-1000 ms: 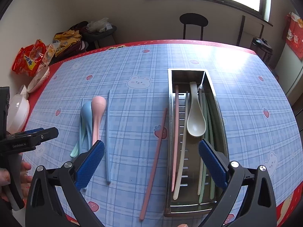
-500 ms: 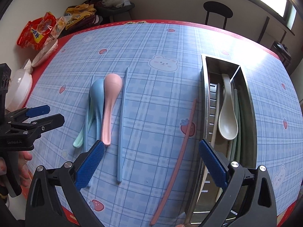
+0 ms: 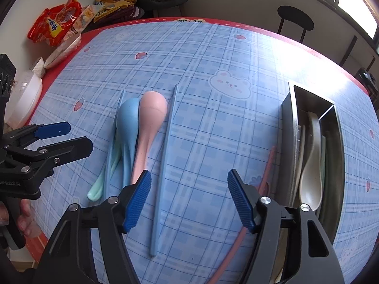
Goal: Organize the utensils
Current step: 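Grasp a blue chopstick with the left gripper while the right gripper grasps another blue chopstick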
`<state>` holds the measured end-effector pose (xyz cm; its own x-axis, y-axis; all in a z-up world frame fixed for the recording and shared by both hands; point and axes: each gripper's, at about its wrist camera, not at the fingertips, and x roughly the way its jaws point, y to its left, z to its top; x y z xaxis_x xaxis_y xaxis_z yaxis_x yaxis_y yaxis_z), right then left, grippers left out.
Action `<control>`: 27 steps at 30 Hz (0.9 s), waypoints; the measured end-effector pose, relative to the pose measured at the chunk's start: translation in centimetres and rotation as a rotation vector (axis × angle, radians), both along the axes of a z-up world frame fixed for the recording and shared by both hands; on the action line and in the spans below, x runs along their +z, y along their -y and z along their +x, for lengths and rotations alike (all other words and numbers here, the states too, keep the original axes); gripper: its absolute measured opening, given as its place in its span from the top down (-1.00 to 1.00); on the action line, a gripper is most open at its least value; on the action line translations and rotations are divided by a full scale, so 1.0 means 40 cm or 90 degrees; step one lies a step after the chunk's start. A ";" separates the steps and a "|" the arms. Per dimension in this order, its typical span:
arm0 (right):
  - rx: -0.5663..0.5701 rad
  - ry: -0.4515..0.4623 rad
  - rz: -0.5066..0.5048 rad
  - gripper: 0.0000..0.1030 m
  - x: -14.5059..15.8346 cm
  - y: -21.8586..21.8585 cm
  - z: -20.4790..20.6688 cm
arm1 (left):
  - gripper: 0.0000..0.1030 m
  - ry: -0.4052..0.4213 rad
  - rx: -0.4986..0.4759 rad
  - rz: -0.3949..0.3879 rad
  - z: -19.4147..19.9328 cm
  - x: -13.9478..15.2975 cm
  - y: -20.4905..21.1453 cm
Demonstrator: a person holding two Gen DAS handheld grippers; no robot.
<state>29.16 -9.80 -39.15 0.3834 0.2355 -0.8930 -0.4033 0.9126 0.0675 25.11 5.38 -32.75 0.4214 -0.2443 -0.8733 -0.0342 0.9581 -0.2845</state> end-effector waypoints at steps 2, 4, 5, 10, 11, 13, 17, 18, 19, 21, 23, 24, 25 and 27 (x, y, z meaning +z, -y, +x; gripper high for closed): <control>0.005 -0.003 0.006 -0.12 -0.007 -0.009 0.007 | -0.86 -0.010 0.016 0.002 0.005 -0.005 -0.005; 0.010 -0.008 0.013 -0.03 -0.012 -0.016 0.010 | -0.83 -0.012 0.025 -0.016 0.003 -0.007 -0.010; 0.012 -0.012 0.018 0.03 -0.014 -0.019 0.011 | -0.72 -0.008 0.028 -0.026 -0.002 -0.006 -0.011; 0.016 -0.025 0.044 0.15 -0.022 -0.027 0.012 | 0.20 -0.016 0.027 -0.080 -0.030 -0.004 -0.006; 0.014 -0.028 0.053 0.19 -0.022 -0.025 0.011 | 0.32 -0.017 0.025 -0.095 -0.040 -0.004 -0.003; 0.012 -0.032 0.070 0.24 -0.020 -0.017 0.005 | 0.52 -0.022 0.016 -0.118 -0.053 -0.005 0.012; 0.016 -0.040 0.089 0.42 -0.020 -0.015 -0.004 | 0.58 -0.041 -0.005 -0.126 -0.063 -0.017 0.045; 0.019 -0.041 0.092 0.44 -0.021 -0.017 -0.006 | 0.58 -0.045 -0.001 -0.121 -0.061 -0.022 0.047; 0.021 -0.042 0.094 0.47 -0.021 -0.019 -0.008 | 0.58 -0.049 0.004 -0.118 -0.060 -0.027 0.047; 0.026 -0.042 0.096 0.50 -0.021 -0.023 -0.010 | 0.58 -0.056 0.016 -0.107 -0.049 -0.038 0.046; 0.027 -0.042 0.095 0.51 -0.024 -0.025 -0.010 | 0.57 -0.060 0.022 -0.095 -0.040 -0.045 0.046; 0.026 -0.043 0.095 0.51 -0.027 -0.025 -0.011 | 0.57 -0.060 0.022 -0.090 -0.037 -0.046 0.045; 0.024 -0.045 0.095 0.51 -0.031 -0.026 -0.009 | 0.56 -0.060 0.021 -0.083 -0.031 -0.047 0.047; 0.018 -0.049 0.096 0.51 -0.039 -0.025 -0.004 | 0.54 -0.062 0.021 -0.071 -0.018 -0.049 0.053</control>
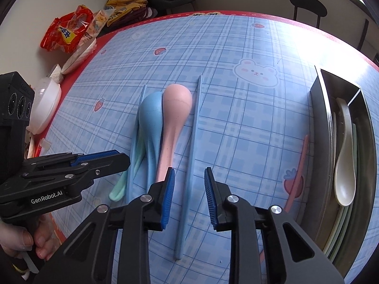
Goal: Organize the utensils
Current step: 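Grasp a blue chopstick with the left gripper while the right gripper grasps another blue chopstick, then lift and carry both blue chopsticks toward the steel caddy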
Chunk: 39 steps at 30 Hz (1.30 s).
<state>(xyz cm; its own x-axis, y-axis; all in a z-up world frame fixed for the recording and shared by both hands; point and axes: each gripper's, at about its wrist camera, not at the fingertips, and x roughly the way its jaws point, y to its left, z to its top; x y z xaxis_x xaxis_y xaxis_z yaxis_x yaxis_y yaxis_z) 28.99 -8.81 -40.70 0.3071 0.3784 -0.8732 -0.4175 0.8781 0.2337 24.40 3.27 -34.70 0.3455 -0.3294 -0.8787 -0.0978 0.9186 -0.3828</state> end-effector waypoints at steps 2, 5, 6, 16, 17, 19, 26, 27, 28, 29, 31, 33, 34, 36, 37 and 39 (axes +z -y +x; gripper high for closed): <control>-0.004 -0.001 0.000 0.51 -0.003 -0.002 0.005 | 0.51 0.002 -0.004 0.010 0.012 0.000 0.009; -0.001 0.003 -0.003 0.51 -0.005 -0.007 0.010 | 0.53 0.008 -0.011 0.030 0.035 0.000 0.023; 0.001 0.004 -0.005 0.51 -0.006 -0.009 0.011 | 0.53 0.007 -0.012 0.034 0.041 -0.002 0.026; 0.002 0.016 -0.041 0.62 -0.020 -0.031 0.020 | 0.52 -0.002 -0.011 0.043 0.052 -0.032 0.039; 0.003 0.018 -0.044 0.64 -0.020 -0.032 0.020 | 0.52 -0.002 -0.012 0.044 0.050 -0.033 0.039; 0.001 0.021 -0.048 0.73 -0.021 -0.030 0.019 | 0.52 0.001 -0.017 0.051 0.050 -0.035 0.044; -0.016 0.004 -0.037 0.87 -0.022 -0.002 0.011 | 0.74 0.013 -0.018 0.034 0.034 -0.036 0.027; -0.018 0.003 -0.036 0.87 -0.022 0.001 0.008 | 0.75 0.015 -0.019 0.034 0.029 -0.035 0.023; -0.020 0.002 -0.035 0.87 -0.022 0.003 0.006 | 0.75 0.017 -0.021 0.035 0.025 -0.034 0.019; -0.022 0.002 -0.035 0.87 -0.022 0.004 0.004 | 0.75 0.017 -0.021 0.034 0.019 -0.037 0.013; -0.022 0.006 -0.038 0.87 -0.022 0.004 0.001 | 0.75 0.007 -0.014 0.026 0.010 -0.047 0.000; -0.023 0.011 -0.041 0.87 -0.022 0.001 -0.002 | 0.76 0.011 -0.009 0.015 0.003 -0.049 -0.012; -0.021 0.016 -0.044 0.87 -0.022 0.000 -0.004 | 0.76 0.012 -0.010 0.014 0.001 -0.049 -0.012; -0.015 0.023 -0.048 0.87 -0.022 -0.002 -0.006 | 0.76 0.016 -0.010 0.015 -0.001 -0.049 -0.012; -0.013 0.024 -0.047 0.87 -0.022 0.000 -0.006 | 0.76 0.017 -0.009 0.014 -0.002 -0.049 -0.012; -0.011 0.023 -0.043 0.87 -0.022 0.003 -0.004 | 0.77 0.018 -0.006 0.008 -0.002 -0.049 -0.014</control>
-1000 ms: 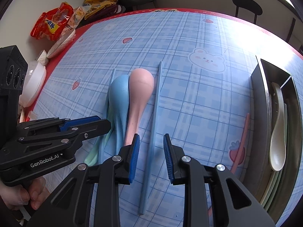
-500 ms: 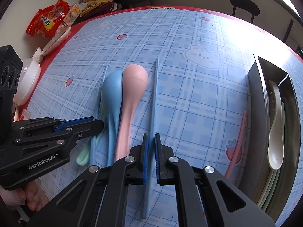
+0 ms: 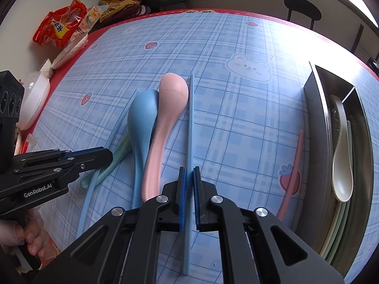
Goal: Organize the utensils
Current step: 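Lift and carry both blue chopsticks toward the steel caddy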
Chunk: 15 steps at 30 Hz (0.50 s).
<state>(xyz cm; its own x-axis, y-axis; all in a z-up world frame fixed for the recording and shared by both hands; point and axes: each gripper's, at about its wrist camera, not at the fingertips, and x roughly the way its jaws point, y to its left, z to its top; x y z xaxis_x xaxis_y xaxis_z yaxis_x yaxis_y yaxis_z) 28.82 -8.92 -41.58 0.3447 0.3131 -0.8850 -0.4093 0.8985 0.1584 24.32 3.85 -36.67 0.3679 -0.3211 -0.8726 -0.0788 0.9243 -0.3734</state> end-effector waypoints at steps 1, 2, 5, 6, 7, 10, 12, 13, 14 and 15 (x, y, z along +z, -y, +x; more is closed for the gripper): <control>-0.002 -0.004 0.003 0.87 0.000 0.004 0.003 | 0.78 0.002 0.005 -0.005 -0.002 0.001 -0.003; -0.007 -0.010 0.007 0.87 0.001 0.008 0.004 | 0.80 0.005 0.009 -0.011 -0.010 0.005 -0.010; -0.035 -0.023 0.035 0.88 0.006 0.027 -0.001 | 0.81 0.021 0.012 -0.014 -0.029 0.028 -0.024; -0.041 -0.021 0.042 0.88 0.010 0.032 -0.006 | 0.81 0.026 0.012 -0.016 -0.037 0.036 -0.029; -0.044 -0.018 0.046 0.88 0.016 0.037 -0.012 | 0.81 0.030 0.012 -0.017 -0.042 0.045 -0.034; -0.057 -0.008 0.061 0.88 0.037 0.056 -0.034 | 0.81 0.036 0.018 -0.023 -0.061 0.063 -0.053; -0.060 -0.005 0.072 0.88 0.050 0.067 -0.052 | 0.81 0.036 0.022 -0.029 -0.072 0.071 -0.061; -0.060 -0.003 0.078 0.88 0.057 0.073 -0.063 | 0.81 0.036 0.023 -0.032 -0.078 0.075 -0.063; -0.061 0.000 0.083 0.88 0.064 0.078 -0.073 | 0.81 0.038 0.023 -0.034 -0.083 0.079 -0.064; -0.063 0.001 0.087 0.88 0.069 0.084 -0.083 | 0.81 0.040 0.021 -0.037 -0.089 0.084 -0.064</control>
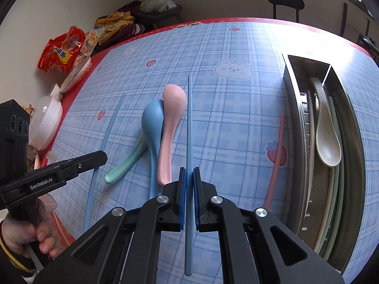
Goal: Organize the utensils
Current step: 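Lift and carry both blue chopsticks toward the steel caddy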
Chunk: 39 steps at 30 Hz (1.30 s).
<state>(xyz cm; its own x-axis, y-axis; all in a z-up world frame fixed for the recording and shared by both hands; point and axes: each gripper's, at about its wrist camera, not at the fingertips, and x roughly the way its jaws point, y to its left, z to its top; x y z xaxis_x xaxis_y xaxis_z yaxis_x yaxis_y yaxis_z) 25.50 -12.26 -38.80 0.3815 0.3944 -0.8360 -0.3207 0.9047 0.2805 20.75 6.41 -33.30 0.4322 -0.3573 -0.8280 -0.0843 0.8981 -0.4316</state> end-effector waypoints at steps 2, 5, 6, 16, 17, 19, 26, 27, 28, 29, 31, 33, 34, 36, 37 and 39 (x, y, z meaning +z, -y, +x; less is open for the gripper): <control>-0.004 0.002 0.006 0.88 0.010 0.007 -0.016 | 0.80 0.004 -0.006 -0.004 -0.016 0.011 0.000; -0.008 0.008 0.005 0.88 0.024 0.021 -0.039 | 0.81 0.006 -0.017 -0.007 -0.031 0.023 0.017; -0.011 0.011 0.005 0.88 0.028 0.025 -0.045 | 0.80 0.008 -0.022 -0.010 -0.035 0.027 0.024; -0.057 0.032 0.026 0.88 0.056 0.076 -0.094 | 0.80 0.023 -0.058 -0.012 -0.052 0.068 0.065; -0.065 0.032 0.029 0.88 0.056 0.086 -0.099 | 0.80 0.026 -0.064 -0.010 -0.052 0.073 0.069; -0.079 0.032 0.037 0.88 0.055 0.107 -0.105 | 0.81 0.031 -0.075 -0.012 -0.050 0.082 0.080; -0.113 0.054 0.056 0.88 0.078 0.171 -0.124 | 0.81 0.049 -0.127 -0.024 -0.036 0.133 0.147; -0.118 0.060 0.059 0.88 0.084 0.181 -0.126 | 0.81 0.052 -0.134 -0.027 -0.036 0.145 0.157; -0.123 0.065 0.061 0.88 0.090 0.192 -0.127 | 0.81 0.054 -0.141 -0.029 -0.033 0.156 0.164; -0.128 0.070 0.063 0.88 0.096 0.202 -0.126 | 0.81 0.056 -0.148 -0.033 -0.029 0.166 0.170; -0.141 0.080 0.068 0.88 0.106 0.225 -0.125 | 0.81 0.061 -0.161 -0.041 -0.022 0.187 0.185; -0.157 0.088 0.074 0.88 0.115 0.250 -0.122 | 0.81 0.066 -0.175 -0.046 -0.012 0.208 0.204; -0.164 0.091 0.076 0.88 0.119 0.263 -0.120 | 0.81 0.069 -0.181 -0.049 -0.008 0.218 0.214; -0.180 0.097 0.080 0.88 0.127 0.290 -0.118 | 0.81 0.071 -0.194 -0.059 0.003 0.237 0.238; -0.187 0.100 0.081 0.88 0.130 0.302 -0.116 | 0.81 0.069 -0.200 -0.065 0.009 0.245 0.248; -0.198 0.108 0.081 0.88 0.137 0.323 -0.110 | 0.81 0.064 -0.211 -0.080 0.024 0.257 0.267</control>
<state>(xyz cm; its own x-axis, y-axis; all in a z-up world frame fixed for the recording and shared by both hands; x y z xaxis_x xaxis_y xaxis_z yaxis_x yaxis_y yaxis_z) 21.10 -25.17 -33.34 0.6279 0.3340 -0.7030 -0.0867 0.9277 0.3632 21.71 -4.27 -23.00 0.3534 -0.5878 -0.7277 0.2509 0.8090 -0.5316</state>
